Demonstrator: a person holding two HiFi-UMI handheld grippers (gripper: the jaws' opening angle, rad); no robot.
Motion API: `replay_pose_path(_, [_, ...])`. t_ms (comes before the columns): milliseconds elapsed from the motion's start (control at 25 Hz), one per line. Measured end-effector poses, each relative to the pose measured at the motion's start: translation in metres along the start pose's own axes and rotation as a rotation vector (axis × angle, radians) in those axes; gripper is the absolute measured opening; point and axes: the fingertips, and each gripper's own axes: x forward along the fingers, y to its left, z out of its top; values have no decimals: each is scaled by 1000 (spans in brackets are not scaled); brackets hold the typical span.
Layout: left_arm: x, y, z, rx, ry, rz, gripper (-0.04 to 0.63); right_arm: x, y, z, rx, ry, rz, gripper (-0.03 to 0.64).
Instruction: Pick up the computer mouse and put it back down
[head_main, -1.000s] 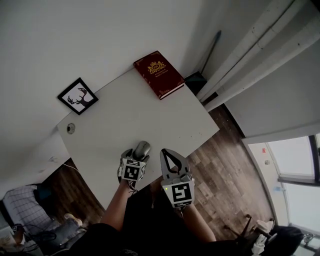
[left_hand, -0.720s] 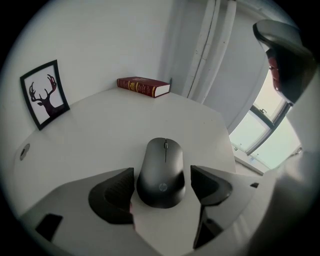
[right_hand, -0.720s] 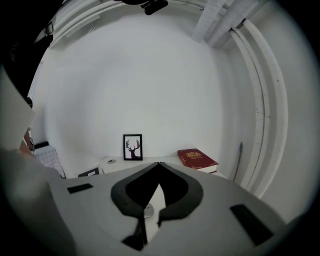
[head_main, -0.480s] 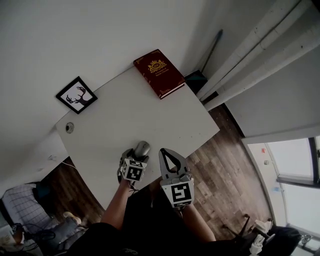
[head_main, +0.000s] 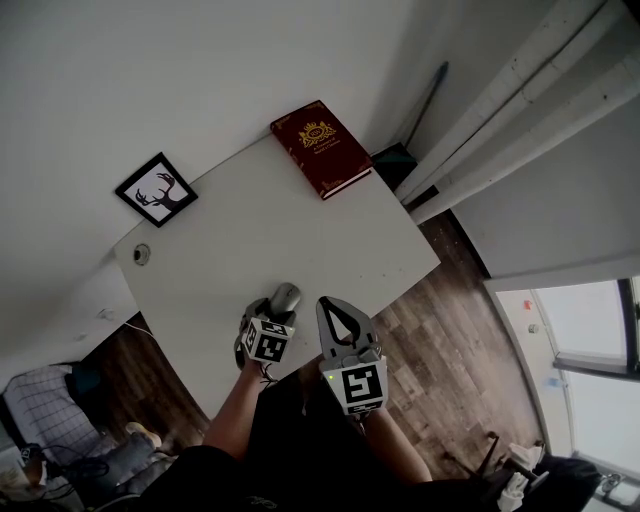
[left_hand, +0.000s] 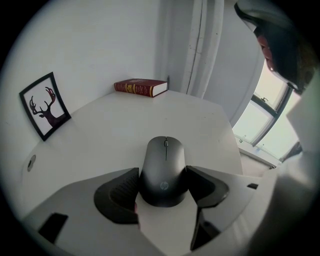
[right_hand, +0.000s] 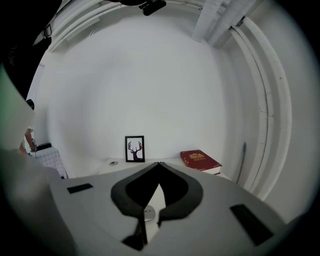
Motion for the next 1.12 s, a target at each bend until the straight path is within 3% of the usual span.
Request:
replay_pose_path(400, [-12, 0, 9, -85, -87, -28, 298, 3, 0, -10, 4, 10, 15, 19])
replay_pose_path(840, [-24, -1, 17, -264, -160, -123, 296, 9, 3, -33, 7, 53, 29, 20])
replay_pose_path(960, [-25, 1, 18, -328, -163, -157, 296, 12, 1, -48, -19, 91, 19, 20])
replay_pose_path(1120, [-28, 3, 18, -346, -150, -172, 296, 13, 2, -74, -91, 159, 13, 20])
